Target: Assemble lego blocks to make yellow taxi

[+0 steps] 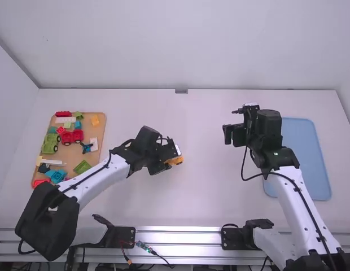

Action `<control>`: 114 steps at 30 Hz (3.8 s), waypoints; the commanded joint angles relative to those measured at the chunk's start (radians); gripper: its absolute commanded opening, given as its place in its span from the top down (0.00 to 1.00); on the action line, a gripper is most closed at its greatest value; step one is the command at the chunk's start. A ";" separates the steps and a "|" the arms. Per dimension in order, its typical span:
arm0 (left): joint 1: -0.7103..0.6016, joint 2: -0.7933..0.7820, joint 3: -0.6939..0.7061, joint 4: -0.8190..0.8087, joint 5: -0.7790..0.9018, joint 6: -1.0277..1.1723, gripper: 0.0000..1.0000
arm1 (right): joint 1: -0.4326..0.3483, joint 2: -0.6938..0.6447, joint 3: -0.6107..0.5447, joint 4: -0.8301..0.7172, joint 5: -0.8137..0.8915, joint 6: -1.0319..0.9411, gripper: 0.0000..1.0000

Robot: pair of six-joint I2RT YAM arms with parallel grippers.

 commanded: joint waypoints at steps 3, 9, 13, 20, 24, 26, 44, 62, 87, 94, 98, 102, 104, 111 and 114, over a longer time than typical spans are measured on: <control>-0.020 0.108 0.051 0.002 0.061 0.087 0.99 | 0.003 -0.014 0.037 -0.004 -0.005 0.005 0.01; -0.026 0.290 0.224 -0.130 0.057 0.103 0.99 | 0.001 -0.014 0.037 -0.005 -0.005 0.005 0.01; -0.028 0.360 0.282 -0.192 0.130 0.200 0.99 | 0.001 -0.014 0.037 -0.006 -0.005 0.005 0.01; -0.032 0.377 0.205 -0.087 0.136 0.253 0.99 | 0.001 -0.012 0.037 -0.005 -0.005 0.002 0.01; -0.033 0.377 0.145 0.003 0.095 0.247 0.93 | 0.000 -0.010 0.037 -0.005 -0.005 0.002 0.01; -0.032 0.377 0.120 0.036 0.085 0.246 0.92 | 0.000 -0.010 0.037 -0.005 -0.005 0.002 0.01; -0.016 0.331 0.137 0.073 -0.008 0.038 0.01 | 0.002 -0.011 0.037 -0.003 -0.005 0.002 0.01; 0.592 -0.037 0.170 -0.059 -0.126 -0.685 0.01 | 0.035 -0.011 0.037 0.011 -0.005 -0.003 0.01; 1.242 0.459 0.674 -0.384 -0.127 -0.897 0.01 | 0.034 -0.011 0.037 0.025 -0.005 0.004 0.01; 1.238 0.536 0.828 -0.570 -0.415 -0.781 0.01 | 0.034 -0.011 0.037 0.033 -0.005 0.001 0.01; 1.254 0.536 0.813 -0.551 -0.582 -0.804 0.01 | 0.034 -0.011 0.037 0.041 -0.005 0.002 0.01; 1.258 0.536 0.792 -0.539 -0.653 -0.830 0.01 | 0.034 -0.011 0.037 0.049 -0.005 0.001 0.01; 1.256 0.536 0.769 -0.482 -0.602 -0.760 0.01 | 0.035 -0.012 0.037 0.051 -0.005 -0.007 0.01; 1.273 0.536 0.701 -0.342 -0.359 -0.621 0.01 | 0.034 -0.028 0.037 0.058 -0.006 -0.054 0.01; 1.285 0.536 0.699 -0.335 -0.294 -0.510 0.01 | 0.034 -0.028 0.037 0.091 -0.006 -0.106 0.01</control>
